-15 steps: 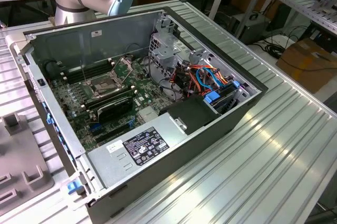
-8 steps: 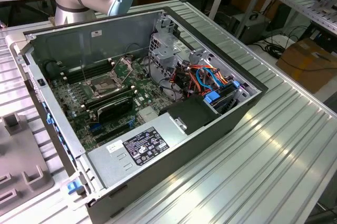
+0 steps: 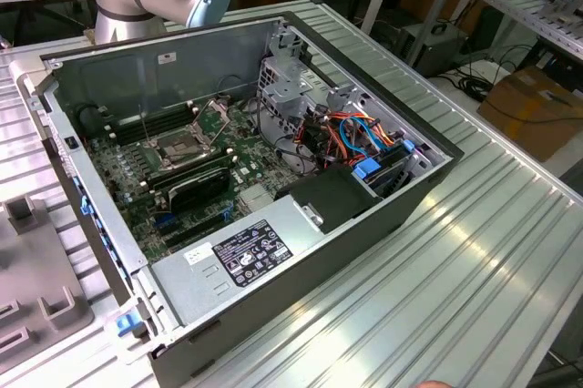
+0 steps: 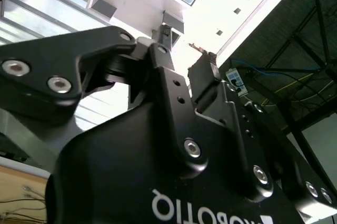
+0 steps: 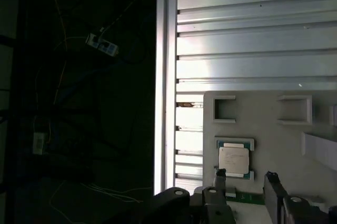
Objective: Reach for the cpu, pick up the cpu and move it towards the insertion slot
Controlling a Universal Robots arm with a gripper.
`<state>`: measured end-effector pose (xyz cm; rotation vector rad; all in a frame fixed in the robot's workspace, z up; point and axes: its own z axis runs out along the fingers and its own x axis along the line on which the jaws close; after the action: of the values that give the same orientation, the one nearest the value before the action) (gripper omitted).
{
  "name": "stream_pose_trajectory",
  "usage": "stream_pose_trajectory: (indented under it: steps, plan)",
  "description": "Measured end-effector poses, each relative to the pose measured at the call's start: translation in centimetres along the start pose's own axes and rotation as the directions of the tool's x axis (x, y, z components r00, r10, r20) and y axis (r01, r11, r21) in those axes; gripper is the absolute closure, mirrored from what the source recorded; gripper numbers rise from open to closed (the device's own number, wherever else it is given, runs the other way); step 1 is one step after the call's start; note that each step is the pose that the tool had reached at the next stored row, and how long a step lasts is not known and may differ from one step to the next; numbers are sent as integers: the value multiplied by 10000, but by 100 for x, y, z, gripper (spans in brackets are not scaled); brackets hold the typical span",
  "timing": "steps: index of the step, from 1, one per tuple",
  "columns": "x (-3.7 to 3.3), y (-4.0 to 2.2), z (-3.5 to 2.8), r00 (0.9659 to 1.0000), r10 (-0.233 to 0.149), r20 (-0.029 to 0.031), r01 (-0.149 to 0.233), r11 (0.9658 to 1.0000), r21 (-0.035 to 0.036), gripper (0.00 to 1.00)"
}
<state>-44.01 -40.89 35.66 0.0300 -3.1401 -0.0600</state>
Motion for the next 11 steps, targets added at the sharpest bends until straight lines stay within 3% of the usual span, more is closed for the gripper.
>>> stream_pose_trajectory:
  steps: [1,4,7,9,11]
  plan:
    - [0,0,0,10000,0,0,0,10000,0,52]
    - [0,-16,35,10000,-4,0,4,10000,-7,34]
    - [2,-58,147,10000,-8,-60,8,10000,-20,34]
    - [2,-60,185,9999,-4,-162,4,10000,-22,34]
    - [1,-63,258,9998,-4,-187,4,10000,-23,34]
